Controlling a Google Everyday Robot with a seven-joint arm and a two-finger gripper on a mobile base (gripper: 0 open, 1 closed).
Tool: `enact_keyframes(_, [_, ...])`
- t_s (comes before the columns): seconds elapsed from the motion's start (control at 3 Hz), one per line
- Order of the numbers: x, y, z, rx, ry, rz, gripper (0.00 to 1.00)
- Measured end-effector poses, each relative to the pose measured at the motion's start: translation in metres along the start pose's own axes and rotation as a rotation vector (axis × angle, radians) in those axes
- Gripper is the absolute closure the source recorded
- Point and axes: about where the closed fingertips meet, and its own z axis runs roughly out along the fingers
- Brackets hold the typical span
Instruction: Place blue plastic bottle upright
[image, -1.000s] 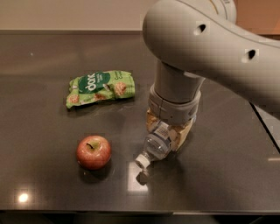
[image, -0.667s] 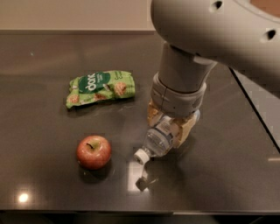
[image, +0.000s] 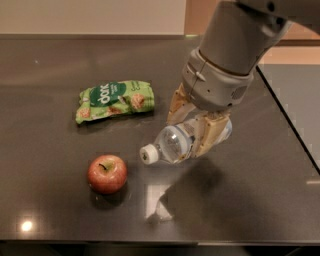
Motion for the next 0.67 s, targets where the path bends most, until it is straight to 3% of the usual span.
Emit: enact_keyframes(0.67, [-0.016,-0.015,-0.033,0.105,-0.265,0.199,1.0])
